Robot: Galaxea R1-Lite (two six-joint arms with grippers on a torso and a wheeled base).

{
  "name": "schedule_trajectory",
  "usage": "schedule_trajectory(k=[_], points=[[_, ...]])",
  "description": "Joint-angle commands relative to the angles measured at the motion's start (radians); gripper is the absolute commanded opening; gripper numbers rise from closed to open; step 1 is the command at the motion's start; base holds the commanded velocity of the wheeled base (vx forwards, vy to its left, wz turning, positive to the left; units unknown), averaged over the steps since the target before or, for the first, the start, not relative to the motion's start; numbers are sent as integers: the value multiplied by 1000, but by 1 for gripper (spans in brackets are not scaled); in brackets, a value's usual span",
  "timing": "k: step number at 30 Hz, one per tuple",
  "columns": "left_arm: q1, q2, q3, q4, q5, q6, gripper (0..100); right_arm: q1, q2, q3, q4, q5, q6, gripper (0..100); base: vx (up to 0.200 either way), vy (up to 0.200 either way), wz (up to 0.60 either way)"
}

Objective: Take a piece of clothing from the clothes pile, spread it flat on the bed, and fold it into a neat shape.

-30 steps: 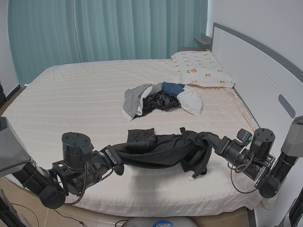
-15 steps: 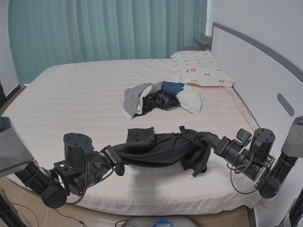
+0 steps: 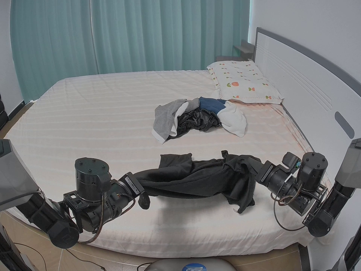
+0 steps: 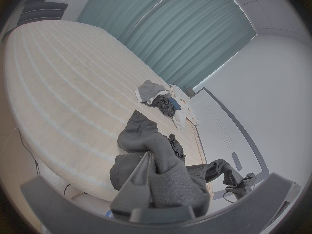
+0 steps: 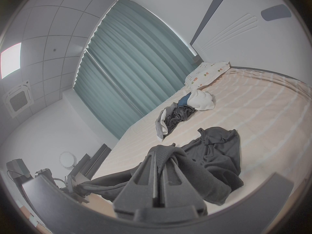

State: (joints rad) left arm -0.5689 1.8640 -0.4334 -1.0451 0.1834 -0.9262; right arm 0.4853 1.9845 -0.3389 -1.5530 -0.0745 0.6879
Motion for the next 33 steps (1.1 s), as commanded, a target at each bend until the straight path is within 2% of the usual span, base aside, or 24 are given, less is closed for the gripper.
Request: schedule_trajectory(k=[1,18,33], points=[[1,-23,-2,2,1,1,0,18,-1,-14,-9,-16,-1,0,0,200,0],[7,-69,-11,14,5,7,0,58,-38,-31,-10,-77,-2,0,0,200,0],[18,-100,42,14,42,-2,0,76,-41,-29,-9,-80,1,0,0,200,0]])
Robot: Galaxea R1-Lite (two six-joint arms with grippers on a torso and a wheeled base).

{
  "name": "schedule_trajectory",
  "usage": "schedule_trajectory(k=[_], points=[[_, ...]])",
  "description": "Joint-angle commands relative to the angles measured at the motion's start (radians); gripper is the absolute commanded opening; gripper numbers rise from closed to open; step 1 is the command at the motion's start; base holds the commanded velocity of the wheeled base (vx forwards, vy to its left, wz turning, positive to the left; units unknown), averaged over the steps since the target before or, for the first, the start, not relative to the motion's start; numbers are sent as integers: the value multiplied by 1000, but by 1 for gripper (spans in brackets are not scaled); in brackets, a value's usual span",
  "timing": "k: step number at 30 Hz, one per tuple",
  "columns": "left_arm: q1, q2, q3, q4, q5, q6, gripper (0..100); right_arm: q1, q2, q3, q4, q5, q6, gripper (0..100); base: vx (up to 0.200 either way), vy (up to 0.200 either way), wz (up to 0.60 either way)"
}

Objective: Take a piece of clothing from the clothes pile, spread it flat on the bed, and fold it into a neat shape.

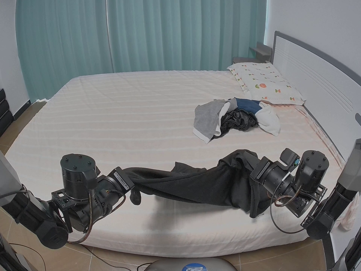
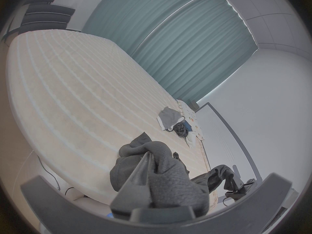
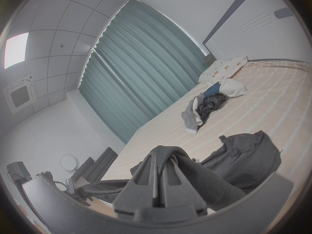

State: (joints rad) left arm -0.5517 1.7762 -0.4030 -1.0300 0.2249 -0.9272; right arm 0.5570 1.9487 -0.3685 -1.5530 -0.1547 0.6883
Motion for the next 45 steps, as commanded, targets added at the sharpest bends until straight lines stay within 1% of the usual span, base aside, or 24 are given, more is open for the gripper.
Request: schedule_trajectory(k=[1,6,15,36,45], points=[[1,-12,13,-1,1,-1,0,4,-4,0,-9,0,0,0,0,200,0],[18,-32,24,-1,21,1,0,6,-8,-3,-10,-2,0,0,0,200,0],[19,-55,26,28,22,1,0,20,-36,-4,-10,0,0,0,0,200,0],[18,-52,36,28,22,-1,0,27,-47,8,-10,9,10,0,0,200,0],[15,-49,42,30,19,-2,0,21,-42,14,-9,14,13,0,0,0,0]])
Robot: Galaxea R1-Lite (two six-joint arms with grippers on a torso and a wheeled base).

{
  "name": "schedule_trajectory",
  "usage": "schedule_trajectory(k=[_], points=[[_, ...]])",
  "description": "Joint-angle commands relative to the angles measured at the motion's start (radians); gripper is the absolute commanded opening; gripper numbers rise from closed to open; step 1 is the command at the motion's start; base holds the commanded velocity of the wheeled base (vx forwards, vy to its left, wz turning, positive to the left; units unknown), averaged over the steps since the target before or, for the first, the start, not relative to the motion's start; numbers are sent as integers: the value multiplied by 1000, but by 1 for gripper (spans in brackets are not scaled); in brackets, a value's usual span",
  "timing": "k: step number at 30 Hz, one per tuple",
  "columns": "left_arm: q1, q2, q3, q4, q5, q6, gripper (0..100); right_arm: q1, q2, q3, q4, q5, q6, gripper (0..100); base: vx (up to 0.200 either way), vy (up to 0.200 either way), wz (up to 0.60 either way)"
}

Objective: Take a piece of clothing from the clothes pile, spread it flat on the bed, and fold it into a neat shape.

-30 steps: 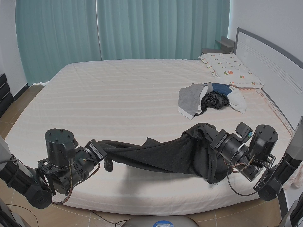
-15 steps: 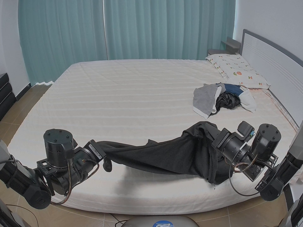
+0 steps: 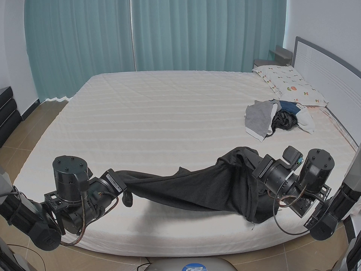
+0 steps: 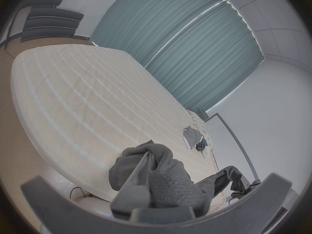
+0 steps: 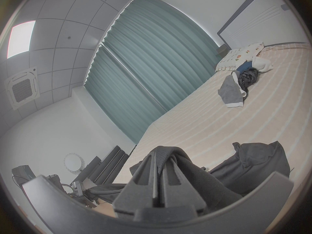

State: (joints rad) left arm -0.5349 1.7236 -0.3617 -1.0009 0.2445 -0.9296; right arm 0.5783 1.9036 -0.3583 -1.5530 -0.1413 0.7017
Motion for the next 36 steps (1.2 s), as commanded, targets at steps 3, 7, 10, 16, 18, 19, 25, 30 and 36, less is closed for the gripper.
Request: schedule_trajectory(k=[3,7,10,16,18,19,25,30,36], points=[[-5,-1,9,-1,-1,0,0,-5,0,22,-10,2,-2,0,0,0,0],[-10,1,9,1,-1,-2,0,-21,0,22,-9,22,-7,0,-200,0,0],[-19,-1,9,1,3,0,0,-20,0,39,-9,42,-13,0,-200,0,0],[-27,-75,17,48,7,20,0,-11,-90,117,-9,38,-16,0,-200,0,0],[-40,-90,17,88,12,20,0,6,-132,151,-9,34,-21,0,-200,0,0],[-43,-101,18,99,18,20,0,15,-158,167,-9,35,-28,0,-200,0,0],[-45,-226,21,130,33,55,0,54,-345,225,-9,42,-97,0,-200,0,0],[-103,-365,-63,297,35,107,0,64,-534,206,19,58,-157,0,-200,0,0],[-88,-411,-327,527,35,106,0,40,-703,2,241,85,-192,0,0,0,0]])
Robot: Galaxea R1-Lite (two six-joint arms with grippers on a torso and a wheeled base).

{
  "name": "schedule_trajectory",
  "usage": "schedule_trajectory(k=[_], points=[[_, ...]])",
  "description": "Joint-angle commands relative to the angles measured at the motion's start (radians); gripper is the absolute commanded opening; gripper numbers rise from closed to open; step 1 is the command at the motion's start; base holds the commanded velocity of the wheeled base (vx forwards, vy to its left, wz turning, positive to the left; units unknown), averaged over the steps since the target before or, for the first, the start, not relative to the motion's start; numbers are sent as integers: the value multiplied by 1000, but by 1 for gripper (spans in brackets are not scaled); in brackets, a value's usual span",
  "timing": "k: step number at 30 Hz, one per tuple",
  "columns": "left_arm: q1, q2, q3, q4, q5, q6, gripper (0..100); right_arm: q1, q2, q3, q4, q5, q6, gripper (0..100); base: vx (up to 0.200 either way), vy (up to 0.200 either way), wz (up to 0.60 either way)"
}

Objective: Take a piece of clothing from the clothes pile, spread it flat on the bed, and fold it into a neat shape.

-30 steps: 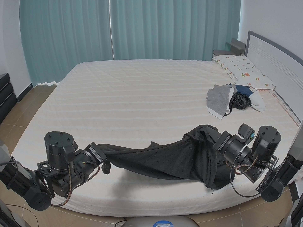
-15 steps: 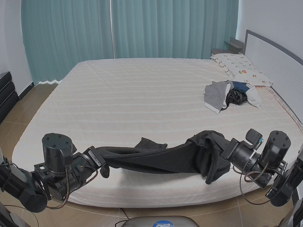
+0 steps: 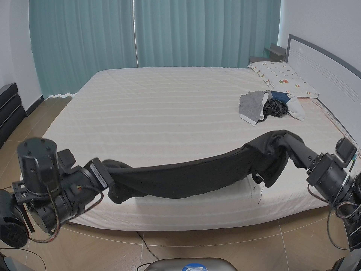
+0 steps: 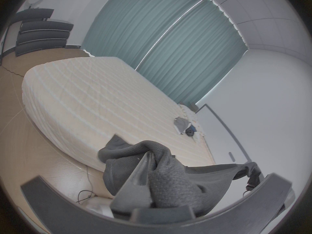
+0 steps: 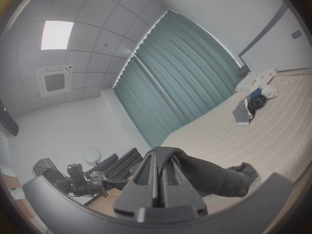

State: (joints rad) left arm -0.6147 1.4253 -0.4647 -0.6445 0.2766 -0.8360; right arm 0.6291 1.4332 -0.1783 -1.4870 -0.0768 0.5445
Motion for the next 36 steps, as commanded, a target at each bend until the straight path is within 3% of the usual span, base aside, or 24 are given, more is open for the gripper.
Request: schedule_trajectory(k=[1,3,9,13,20,29,36], points=[[1,-106,-259,198,3,12,0,-16,-250,-222,228,25,-34,0,0,0,0],[24,-94,-325,244,1,9,0,-23,-281,-323,329,51,-29,0,0,0,0],[85,35,-451,272,1,-15,0,-160,-244,-641,571,97,-14,0,0,0,0],[119,136,-511,273,0,-38,0,-264,-137,-747,642,115,-11,0,0,0,0],[121,231,-532,270,-10,-40,0,-347,21,-788,633,134,-14,0,143,0,0],[147,448,-690,276,-10,-40,0,-425,377,-857,421,134,-23,0,200,0,0],[164,635,-818,310,-10,-40,0,-417,546,-912,320,118,-34,0,200,0,0]])
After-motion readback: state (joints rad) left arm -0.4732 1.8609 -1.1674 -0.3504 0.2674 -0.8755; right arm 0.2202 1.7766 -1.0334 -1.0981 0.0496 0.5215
